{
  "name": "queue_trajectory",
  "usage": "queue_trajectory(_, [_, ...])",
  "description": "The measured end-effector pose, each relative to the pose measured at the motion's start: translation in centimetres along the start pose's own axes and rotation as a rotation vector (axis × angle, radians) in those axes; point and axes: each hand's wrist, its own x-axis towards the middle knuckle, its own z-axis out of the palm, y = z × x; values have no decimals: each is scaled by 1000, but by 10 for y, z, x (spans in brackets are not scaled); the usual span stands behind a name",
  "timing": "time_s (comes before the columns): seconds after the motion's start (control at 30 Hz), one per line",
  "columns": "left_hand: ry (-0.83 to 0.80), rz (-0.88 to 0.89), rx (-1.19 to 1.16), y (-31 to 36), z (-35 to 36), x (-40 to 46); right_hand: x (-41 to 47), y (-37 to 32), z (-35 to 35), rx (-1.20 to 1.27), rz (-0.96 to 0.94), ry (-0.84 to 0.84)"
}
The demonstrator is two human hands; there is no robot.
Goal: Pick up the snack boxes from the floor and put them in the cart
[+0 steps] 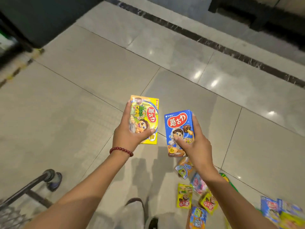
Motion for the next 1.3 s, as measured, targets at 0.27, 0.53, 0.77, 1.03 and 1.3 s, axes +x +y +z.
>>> queue_trajectory(0.27, [166, 65, -111, 143, -82, -42, -37, -147, -80, 114, -131, -29])
queue_trajectory(0.53, [299, 146, -166, 228, -153, -108, -79, -246, -129, 201, -305, -64])
queue_trajectory(0.77, [469, 232, -197, 269, -225, -172, -121, -321, -120, 256, -471, -231])
queue_trajectory(1.03, [701, 276, -249, 270, -327, -253, -188, -413, -55, 324, -674, -414])
queue_trajectory(1.3, [979, 117, -254, 205, -439, -349, -277, -480, 57, 293, -783, -639])
